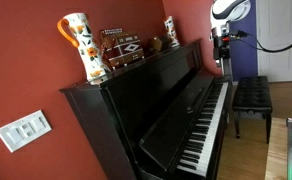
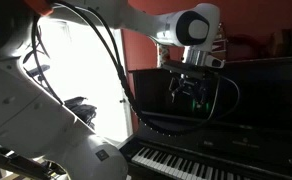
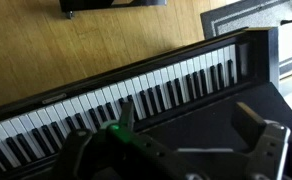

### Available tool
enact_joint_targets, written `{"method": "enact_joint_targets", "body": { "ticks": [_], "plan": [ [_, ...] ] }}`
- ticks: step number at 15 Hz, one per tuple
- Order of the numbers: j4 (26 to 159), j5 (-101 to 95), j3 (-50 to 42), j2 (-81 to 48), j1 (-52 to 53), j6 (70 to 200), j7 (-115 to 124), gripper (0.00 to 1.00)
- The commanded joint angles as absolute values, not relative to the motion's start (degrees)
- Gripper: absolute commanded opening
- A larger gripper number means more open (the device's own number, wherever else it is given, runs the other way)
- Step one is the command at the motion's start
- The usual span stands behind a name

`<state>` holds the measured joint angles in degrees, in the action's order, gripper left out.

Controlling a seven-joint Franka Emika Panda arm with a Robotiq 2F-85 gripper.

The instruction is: Press a key on the piano

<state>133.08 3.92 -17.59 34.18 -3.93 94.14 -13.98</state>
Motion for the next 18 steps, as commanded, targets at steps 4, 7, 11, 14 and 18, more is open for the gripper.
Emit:
{"method": "enact_joint_targets", "body": {
  "ticks": [4, 7, 11, 14, 18],
  "plan": [
    [132.92, 4.59, -16.41, 33.83, -5.51, 93.94, -14.70, 1.00],
    [134.67, 3.72, -15.03, 32.71, -5.20, 95.63, -14.39, 1.00],
    [141.15, 4.32, -12.96, 31.90, -3.49, 106.55, -18.04, 1.00],
    [146.90, 6.75, -12.55, 29.18, -2.35, 117.97, -19.69, 1.00],
    [152.65, 9.13, -13.16, 23.66, -0.69, 129.46, -23.88, 1.00]
  ]
}}
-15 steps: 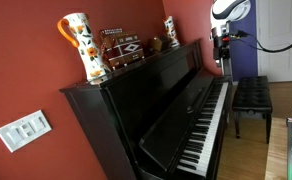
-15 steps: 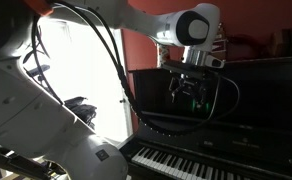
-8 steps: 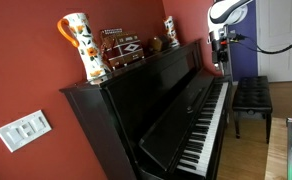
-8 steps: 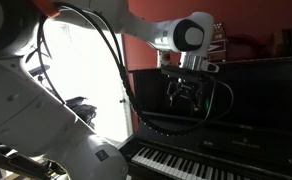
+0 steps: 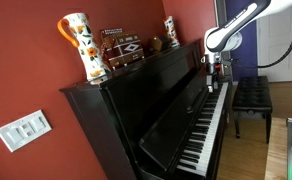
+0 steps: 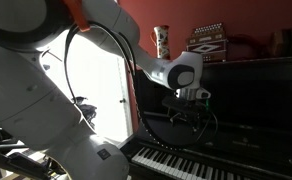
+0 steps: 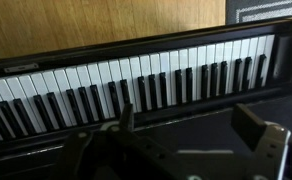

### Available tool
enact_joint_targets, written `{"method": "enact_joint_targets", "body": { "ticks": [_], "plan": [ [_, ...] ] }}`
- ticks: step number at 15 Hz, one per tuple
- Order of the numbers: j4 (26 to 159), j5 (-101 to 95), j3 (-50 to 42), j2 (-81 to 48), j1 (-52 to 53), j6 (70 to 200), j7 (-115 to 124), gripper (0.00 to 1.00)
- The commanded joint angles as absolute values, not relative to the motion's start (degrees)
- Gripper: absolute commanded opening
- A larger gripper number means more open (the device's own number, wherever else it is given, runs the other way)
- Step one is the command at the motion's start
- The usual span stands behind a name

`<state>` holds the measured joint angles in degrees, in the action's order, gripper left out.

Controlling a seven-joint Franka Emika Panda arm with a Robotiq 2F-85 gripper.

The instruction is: Press a key on the piano

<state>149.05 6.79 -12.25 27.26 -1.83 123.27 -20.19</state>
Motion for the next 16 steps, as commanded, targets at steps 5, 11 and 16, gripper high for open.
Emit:
{"method": "enact_joint_targets", "body": {
  "ticks": [5, 11, 16],
  "plan": [
    [151.81, 8.57, -11.92, 23.55, -1.51, 128.63, -22.69, 1.00],
    [151.49, 7.78, -11.68, 23.25, -1.54, 129.27, -22.89, 1.00],
    [152.18, 9.09, -12.09, 15.90, -0.39, 134.76, -25.90, 1.00]
  ]
}}
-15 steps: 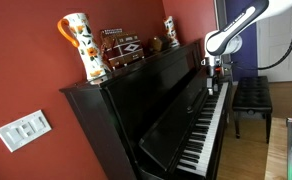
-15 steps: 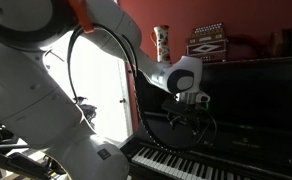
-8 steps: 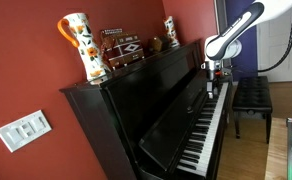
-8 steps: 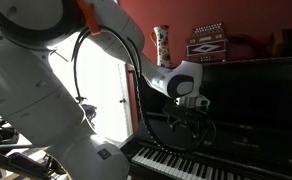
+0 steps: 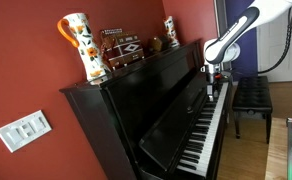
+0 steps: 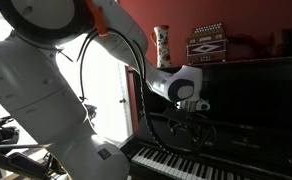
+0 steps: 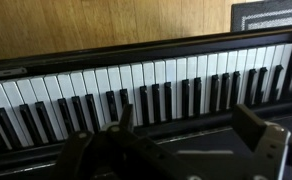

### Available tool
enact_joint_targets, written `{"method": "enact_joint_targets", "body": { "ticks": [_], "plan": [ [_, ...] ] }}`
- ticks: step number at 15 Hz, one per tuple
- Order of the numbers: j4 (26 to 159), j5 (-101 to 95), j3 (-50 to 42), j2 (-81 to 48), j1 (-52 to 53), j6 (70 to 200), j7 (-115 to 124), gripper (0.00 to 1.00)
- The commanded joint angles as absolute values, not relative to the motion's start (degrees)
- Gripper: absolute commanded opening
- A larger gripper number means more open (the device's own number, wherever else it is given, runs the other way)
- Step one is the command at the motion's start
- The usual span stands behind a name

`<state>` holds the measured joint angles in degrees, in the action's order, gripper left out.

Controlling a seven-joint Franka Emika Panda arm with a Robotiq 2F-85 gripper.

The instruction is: Press a key on the piano

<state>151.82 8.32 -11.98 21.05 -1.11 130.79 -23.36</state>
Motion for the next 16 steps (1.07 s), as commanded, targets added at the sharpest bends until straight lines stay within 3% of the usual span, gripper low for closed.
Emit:
{"method": "enact_joint_targets", "body": {
  "ticks": [1, 2, 12, 13, 16],
  "plan": [
    [152.35, 8.64, -11.78, 14.23, -0.48, 136.43, -26.23, 1.00],
    [152.47, 9.81, -11.98, 12.57, 0.07, 138.03, -27.88, 0.82],
    [152.14, 12.72, -8.51, -1.85, -1.13, 152.87, -35.55, 0.05],
    [152.08, 12.84, -8.11, -2.81, -1.65, 153.59, -35.99, 0.00],
    [152.00, 13.91, -6.76, -5.18, -3.25, 155.22, -37.63, 0.00]
  ]
}}
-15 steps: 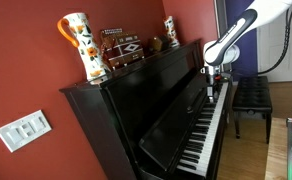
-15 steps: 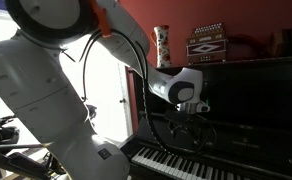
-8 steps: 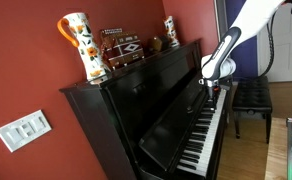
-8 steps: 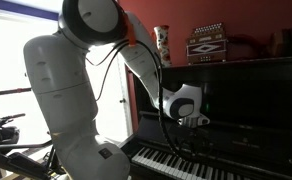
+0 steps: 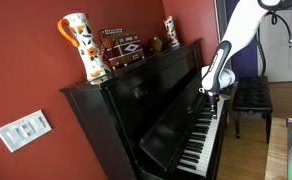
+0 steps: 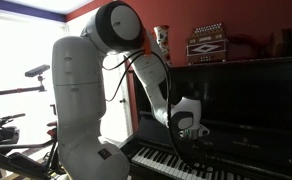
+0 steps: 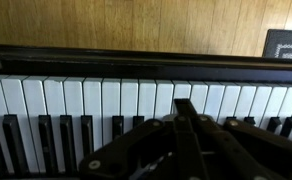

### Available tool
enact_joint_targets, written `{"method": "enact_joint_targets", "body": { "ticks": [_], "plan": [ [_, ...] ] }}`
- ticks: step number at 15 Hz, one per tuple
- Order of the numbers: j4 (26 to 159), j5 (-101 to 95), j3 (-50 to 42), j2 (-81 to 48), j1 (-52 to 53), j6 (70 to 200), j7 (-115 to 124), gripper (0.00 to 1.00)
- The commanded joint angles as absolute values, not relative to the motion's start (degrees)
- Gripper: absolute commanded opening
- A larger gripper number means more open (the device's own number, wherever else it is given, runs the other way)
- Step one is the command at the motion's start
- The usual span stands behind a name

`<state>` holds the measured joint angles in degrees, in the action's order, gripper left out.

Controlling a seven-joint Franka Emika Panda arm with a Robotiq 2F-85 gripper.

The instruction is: Press a key on the piano

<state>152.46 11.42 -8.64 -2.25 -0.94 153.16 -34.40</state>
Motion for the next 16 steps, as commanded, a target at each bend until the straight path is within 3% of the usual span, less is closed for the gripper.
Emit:
{"method": "enact_joint_targets", "body": {
  "ticks": [1, 16],
  "plan": [
    [151.95, 15.36, -6.09, -5.77, -3.83, 155.70, -39.07, 0.00],
    [147.57, 17.82, 1.55, -14.47, -12.09, 161.95, -42.76, 0.00]
  ]
}}
